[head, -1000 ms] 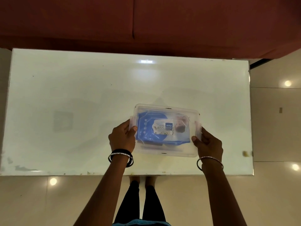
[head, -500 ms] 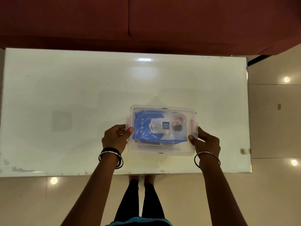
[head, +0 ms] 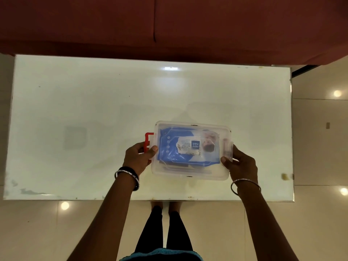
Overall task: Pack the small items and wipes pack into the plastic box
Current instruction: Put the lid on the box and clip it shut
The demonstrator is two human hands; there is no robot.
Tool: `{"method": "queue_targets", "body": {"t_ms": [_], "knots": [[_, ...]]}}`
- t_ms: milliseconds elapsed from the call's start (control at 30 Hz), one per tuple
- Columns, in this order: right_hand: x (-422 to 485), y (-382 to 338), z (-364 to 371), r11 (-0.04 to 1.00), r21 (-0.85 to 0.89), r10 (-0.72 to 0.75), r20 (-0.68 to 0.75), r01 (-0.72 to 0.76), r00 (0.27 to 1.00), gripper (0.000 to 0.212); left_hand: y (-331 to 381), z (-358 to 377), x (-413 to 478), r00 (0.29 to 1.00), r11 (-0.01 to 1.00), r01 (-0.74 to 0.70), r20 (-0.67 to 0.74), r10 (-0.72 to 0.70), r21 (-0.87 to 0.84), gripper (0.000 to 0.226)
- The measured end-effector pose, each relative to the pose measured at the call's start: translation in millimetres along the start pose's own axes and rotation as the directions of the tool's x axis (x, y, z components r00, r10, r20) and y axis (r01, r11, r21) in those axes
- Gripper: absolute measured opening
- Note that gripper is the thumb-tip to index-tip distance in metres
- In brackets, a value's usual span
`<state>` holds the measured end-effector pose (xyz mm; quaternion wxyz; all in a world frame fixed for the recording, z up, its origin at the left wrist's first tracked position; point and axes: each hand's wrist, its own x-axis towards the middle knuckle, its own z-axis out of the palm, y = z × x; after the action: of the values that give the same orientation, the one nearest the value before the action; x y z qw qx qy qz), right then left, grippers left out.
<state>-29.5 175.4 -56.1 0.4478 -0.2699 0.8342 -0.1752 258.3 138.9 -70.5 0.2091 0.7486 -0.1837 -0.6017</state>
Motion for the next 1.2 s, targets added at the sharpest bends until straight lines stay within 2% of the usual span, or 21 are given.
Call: {"method": "queue_targets", "body": {"t_ms": [67,133,333,500,667,800,867,933,967,1067,1200], "knots": [[-6.9,-1.9,7.3,0.989,-0.109,-0.105,-0.041,0.1,0.994,0.07,-2.7,7.6,-4.2,0.983,0.973,-0.115,-0.121,0.14,0.198,0.029],[-11.1,-1.1,13.9,0.967,-0.206,-0.16,-0.051,0.146,0.986,0.073,-5.5,14.9,-11.8,0.922,0.888,-0.216,-0.215,0.322,0.407,0.026],[-15.6,-3.4,16.7,0.915,-0.389,-0.122,-0.006,0.11,0.993,0.076,-3.3,20.9,-24.8,0.853,0.834,-0.253,-0.293,0.432,0.49,0.025],[-14.1,-5.7,15.4,0.906,-0.413,-0.098,0.01,0.093,0.995,0.077,-4.1,24.4,-28.8,0.805,0.777,-0.265,-0.314,0.504,0.571,0.029],[-10.2,-6.3,14.5,0.892,-0.447,-0.074,-0.001,0.066,0.997,0.077,-1.4,29.9,-34.5,0.798,0.763,-0.227,-0.333,0.502,0.605,0.031],[-3.9,-8.1,10.0,0.842,-0.536,-0.041,0.044,0.058,0.998,0.078,1.7,28.1,-36.7,0.815,0.784,-0.215,-0.336,0.472,0.583,0.026],[-1.7,-8.9,6.5,0.837,-0.543,-0.046,0.055,0.068,0.997,0.079,4.4,23.2,-33.1,0.853,0.884,-0.195,-0.371,0.366,0.424,0.018],[-1.5,-8.7,4.3,0.857,-0.508,-0.065,0.062,0.087,0.996,0.079,8.8,17.9,-30.8,0.899,0.967,-0.142,-0.381,0.215,0.209,0.028],[-1.9,-8.5,4.2,0.866,-0.489,-0.079,0.064,0.101,0.995,0.078,10.2,16.1,-30.2,0.91,0.98,-0.116,-0.378,0.17,0.161,0.031],[-4.1,-8.2,5.7,0.888,-0.441,-0.116,0.055,0.128,0.992,0.078,10.4,14.4,-28.9,0.913,0.989,-0.09,-0.387,0.129,0.118,0.029],[-4.8,-7.5,8.1,0.904,-0.41,-0.113,0.044,0.121,0.993,0.078,10.0,18.3,-30.1,0.88,0.975,-0.122,-0.433,0.193,0.187,0.023]]}}
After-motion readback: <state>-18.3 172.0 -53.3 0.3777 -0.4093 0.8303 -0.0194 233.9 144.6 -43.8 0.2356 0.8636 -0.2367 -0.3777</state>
